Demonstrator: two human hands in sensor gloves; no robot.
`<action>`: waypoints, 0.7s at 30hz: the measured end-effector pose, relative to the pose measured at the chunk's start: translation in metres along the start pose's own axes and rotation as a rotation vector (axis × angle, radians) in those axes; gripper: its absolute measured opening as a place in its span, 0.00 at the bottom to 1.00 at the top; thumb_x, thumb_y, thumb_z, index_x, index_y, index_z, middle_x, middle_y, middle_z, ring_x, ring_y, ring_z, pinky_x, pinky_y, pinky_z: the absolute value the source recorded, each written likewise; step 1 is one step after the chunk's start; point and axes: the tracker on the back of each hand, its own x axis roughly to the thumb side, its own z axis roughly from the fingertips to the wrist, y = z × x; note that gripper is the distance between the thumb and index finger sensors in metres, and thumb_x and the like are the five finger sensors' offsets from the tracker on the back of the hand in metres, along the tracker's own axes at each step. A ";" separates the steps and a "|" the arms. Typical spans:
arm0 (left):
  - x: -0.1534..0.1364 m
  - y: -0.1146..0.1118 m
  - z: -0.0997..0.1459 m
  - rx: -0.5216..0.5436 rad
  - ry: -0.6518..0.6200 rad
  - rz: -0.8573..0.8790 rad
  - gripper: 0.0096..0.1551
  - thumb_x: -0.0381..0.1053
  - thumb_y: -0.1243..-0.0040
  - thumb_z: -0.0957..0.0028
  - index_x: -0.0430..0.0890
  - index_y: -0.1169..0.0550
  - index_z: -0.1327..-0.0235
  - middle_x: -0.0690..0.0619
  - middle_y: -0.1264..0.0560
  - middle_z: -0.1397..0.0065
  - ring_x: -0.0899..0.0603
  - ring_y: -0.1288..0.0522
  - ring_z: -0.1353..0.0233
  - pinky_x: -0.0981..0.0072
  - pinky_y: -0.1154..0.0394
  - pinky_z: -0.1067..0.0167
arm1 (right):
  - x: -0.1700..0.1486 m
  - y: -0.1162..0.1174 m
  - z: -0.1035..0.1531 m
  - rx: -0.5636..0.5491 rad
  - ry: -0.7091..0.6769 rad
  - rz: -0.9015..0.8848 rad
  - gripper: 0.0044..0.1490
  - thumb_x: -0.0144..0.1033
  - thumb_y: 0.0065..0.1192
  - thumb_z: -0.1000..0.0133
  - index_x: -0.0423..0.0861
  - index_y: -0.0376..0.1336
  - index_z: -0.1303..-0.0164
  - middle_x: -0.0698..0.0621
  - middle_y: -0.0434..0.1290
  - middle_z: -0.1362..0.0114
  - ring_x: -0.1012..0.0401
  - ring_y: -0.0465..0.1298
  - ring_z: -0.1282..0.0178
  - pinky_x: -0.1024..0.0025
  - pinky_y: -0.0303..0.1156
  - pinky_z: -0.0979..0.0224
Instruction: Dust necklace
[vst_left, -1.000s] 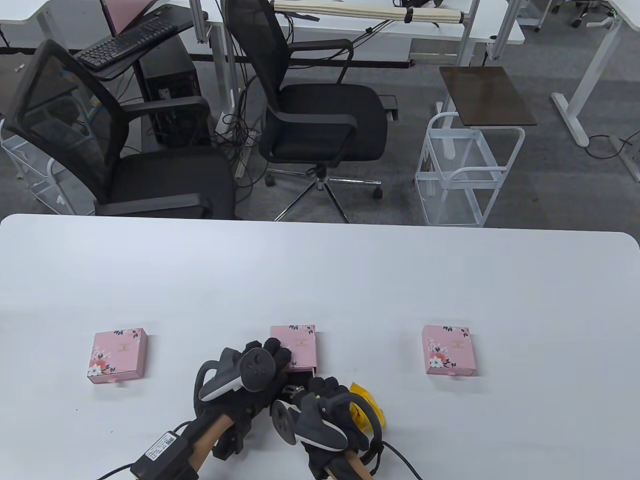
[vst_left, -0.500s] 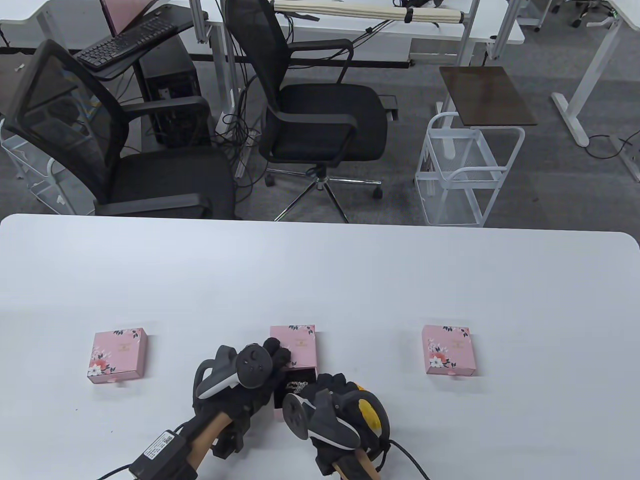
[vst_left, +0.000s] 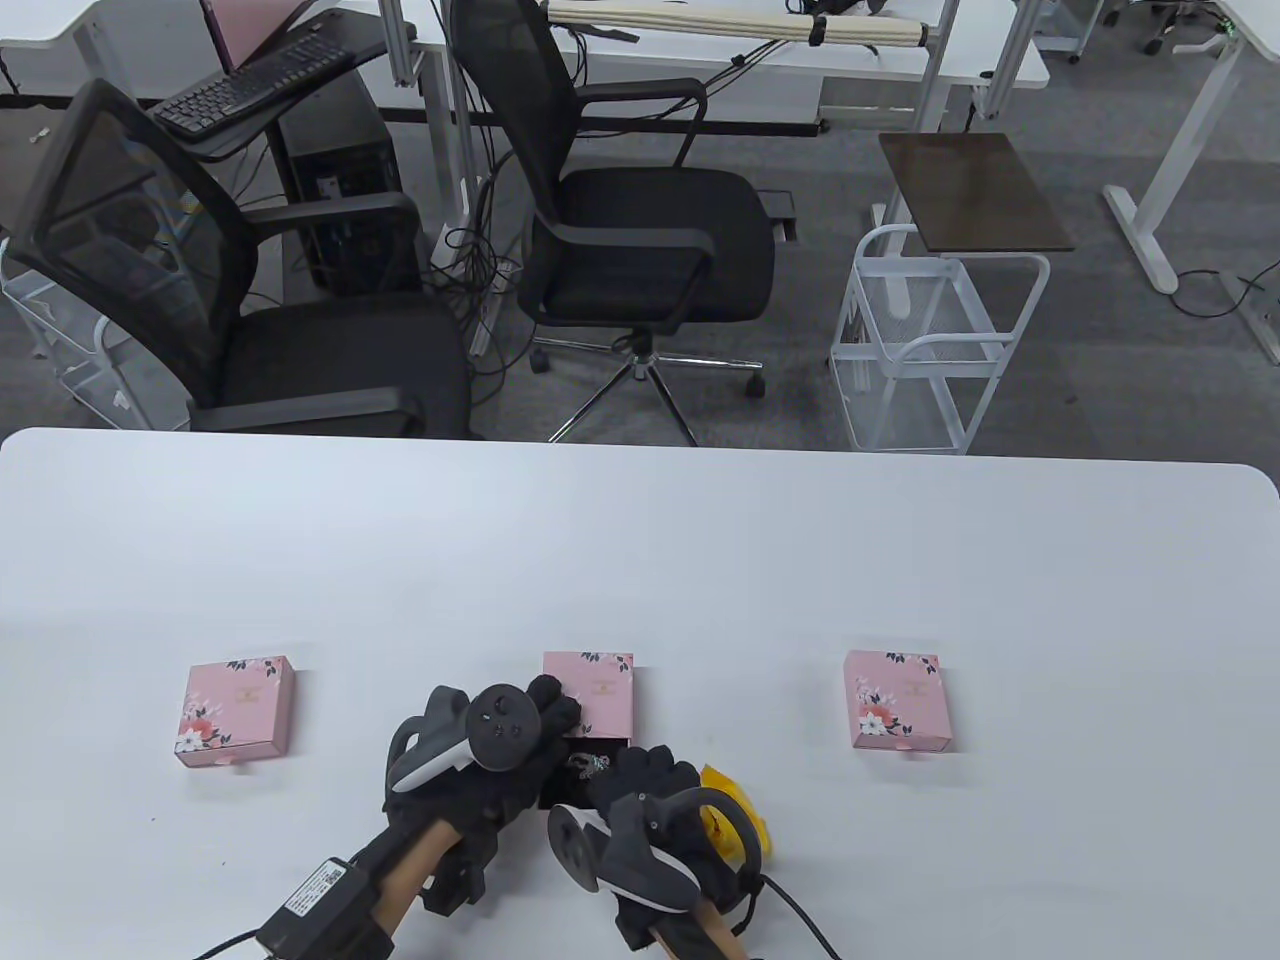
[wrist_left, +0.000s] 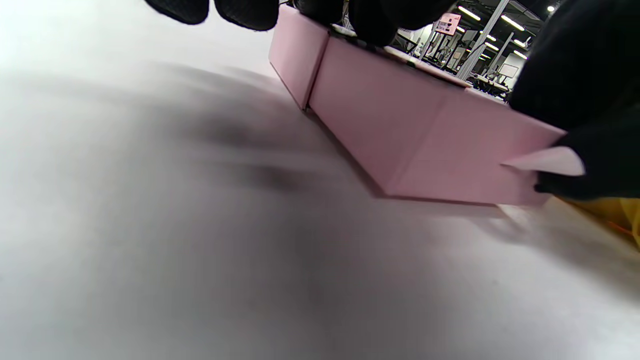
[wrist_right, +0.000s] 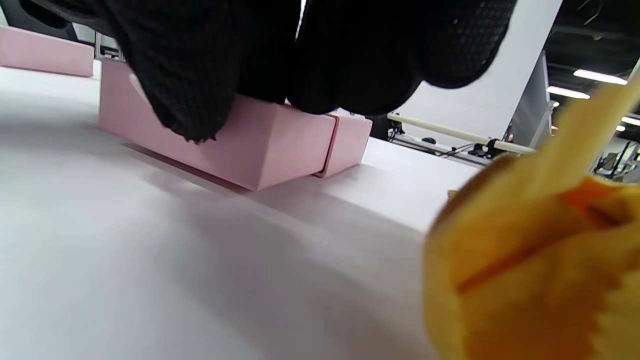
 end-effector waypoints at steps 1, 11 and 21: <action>0.000 0.000 0.000 0.000 -0.001 0.004 0.30 0.56 0.57 0.34 0.59 0.40 0.18 0.58 0.51 0.09 0.37 0.49 0.15 0.35 0.45 0.23 | 0.001 0.001 0.000 -0.034 0.019 -0.015 0.26 0.45 0.74 0.40 0.46 0.69 0.36 0.38 0.70 0.28 0.42 0.72 0.36 0.48 0.70 0.33; -0.004 -0.001 -0.001 -0.010 -0.019 0.051 0.30 0.55 0.57 0.34 0.59 0.41 0.17 0.58 0.52 0.09 0.36 0.49 0.15 0.35 0.45 0.23 | -0.002 0.001 -0.034 0.045 0.122 -0.079 0.43 0.48 0.71 0.39 0.39 0.59 0.19 0.31 0.61 0.19 0.35 0.67 0.29 0.44 0.67 0.30; -0.005 -0.005 0.000 0.010 -0.021 0.114 0.29 0.54 0.57 0.34 0.58 0.40 0.17 0.58 0.52 0.09 0.36 0.49 0.16 0.36 0.45 0.23 | -0.011 0.008 -0.049 -0.048 0.208 -0.123 0.30 0.43 0.71 0.39 0.45 0.65 0.28 0.36 0.68 0.25 0.38 0.71 0.33 0.46 0.70 0.32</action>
